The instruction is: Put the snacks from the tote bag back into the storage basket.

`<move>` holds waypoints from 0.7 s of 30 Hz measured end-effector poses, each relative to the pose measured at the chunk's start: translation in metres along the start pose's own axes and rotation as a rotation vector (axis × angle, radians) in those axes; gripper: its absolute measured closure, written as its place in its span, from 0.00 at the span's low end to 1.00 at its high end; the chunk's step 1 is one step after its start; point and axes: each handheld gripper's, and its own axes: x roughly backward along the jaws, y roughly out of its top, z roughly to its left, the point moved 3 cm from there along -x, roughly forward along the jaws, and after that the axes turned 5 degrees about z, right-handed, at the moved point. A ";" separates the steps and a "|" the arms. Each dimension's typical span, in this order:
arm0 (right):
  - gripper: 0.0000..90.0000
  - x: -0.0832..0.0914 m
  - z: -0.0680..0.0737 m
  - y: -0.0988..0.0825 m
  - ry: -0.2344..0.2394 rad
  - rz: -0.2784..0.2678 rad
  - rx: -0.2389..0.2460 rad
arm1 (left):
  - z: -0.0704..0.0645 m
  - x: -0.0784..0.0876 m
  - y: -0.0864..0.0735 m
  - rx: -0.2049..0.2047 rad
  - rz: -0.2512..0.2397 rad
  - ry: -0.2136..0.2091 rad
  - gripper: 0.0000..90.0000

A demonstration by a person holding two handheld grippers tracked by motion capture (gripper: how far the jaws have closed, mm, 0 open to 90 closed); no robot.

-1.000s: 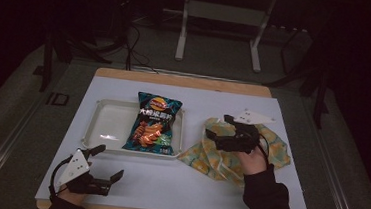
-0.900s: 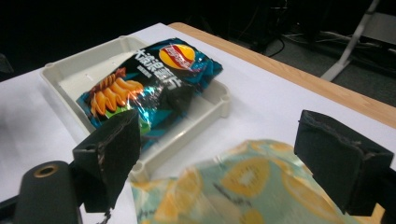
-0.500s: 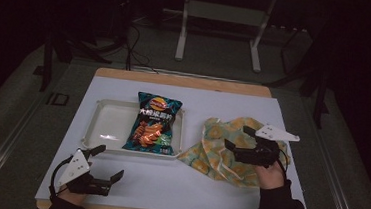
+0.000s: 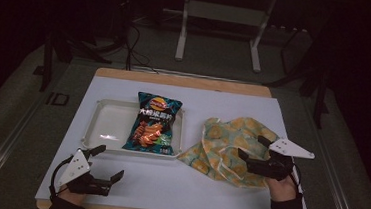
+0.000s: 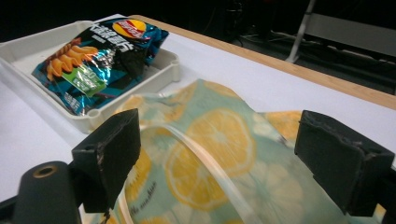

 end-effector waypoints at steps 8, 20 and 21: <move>0.16 0.007 -0.007 -0.014 -0.041 0.001 -0.009 | 0.000 0.000 0.000 -0.003 0.004 -0.001 0.02; 0.15 0.014 -0.012 -0.024 -0.082 -0.013 -0.027 | 0.000 0.000 0.000 -0.002 0.005 -0.008 0.02; 0.15 0.014 -0.013 -0.025 -0.082 -0.009 -0.035 | 0.000 0.000 0.000 -0.003 0.005 -0.008 0.02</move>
